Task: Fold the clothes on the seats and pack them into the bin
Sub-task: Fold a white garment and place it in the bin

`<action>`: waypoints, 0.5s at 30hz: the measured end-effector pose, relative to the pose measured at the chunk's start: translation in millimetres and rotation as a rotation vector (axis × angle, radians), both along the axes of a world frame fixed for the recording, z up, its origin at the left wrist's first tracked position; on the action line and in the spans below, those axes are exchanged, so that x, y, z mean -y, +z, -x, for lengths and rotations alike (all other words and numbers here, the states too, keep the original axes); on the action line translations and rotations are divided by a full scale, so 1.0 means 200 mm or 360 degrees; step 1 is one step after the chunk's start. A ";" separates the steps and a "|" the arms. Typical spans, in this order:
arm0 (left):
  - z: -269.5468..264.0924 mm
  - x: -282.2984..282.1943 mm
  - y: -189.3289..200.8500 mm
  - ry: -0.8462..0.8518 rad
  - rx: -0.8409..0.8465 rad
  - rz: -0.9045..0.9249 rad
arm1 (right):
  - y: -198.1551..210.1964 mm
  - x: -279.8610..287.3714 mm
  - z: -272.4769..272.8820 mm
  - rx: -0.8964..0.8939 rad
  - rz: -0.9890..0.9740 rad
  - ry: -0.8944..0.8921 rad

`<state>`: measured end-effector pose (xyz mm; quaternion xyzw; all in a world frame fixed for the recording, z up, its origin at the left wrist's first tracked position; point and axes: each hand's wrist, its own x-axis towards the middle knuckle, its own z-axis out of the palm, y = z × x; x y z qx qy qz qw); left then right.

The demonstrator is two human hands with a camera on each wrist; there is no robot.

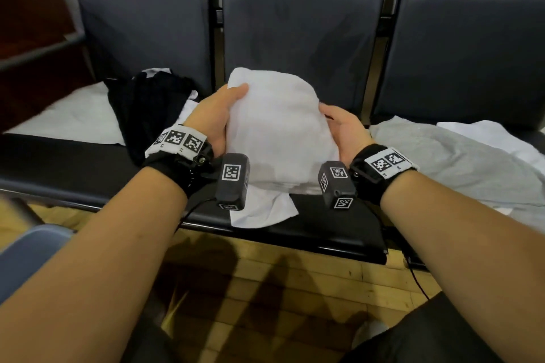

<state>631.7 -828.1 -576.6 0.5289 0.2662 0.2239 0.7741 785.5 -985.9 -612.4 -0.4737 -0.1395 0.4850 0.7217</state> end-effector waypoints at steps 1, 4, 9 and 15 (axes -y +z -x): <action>0.07 -0.03 0.01 0.0048 -0.0007 -0.0022 | 0.02 -0.04 0.05 0.0035 0.0026 0.0048; 0.30 -0.14 0.01 0.0245 -0.0087 -0.0087 | 0.05 -0.19 0.20 0.0220 0.0080 0.0151; 0.77 -0.33 0.01 0.0602 -0.0348 -0.0074 | 0.07 -0.54 0.59 0.0669 0.0027 0.0190; 1.44 -0.55 -0.09 0.0833 -0.0349 0.0110 | -0.06 -1.00 1.06 0.0980 0.0167 0.0346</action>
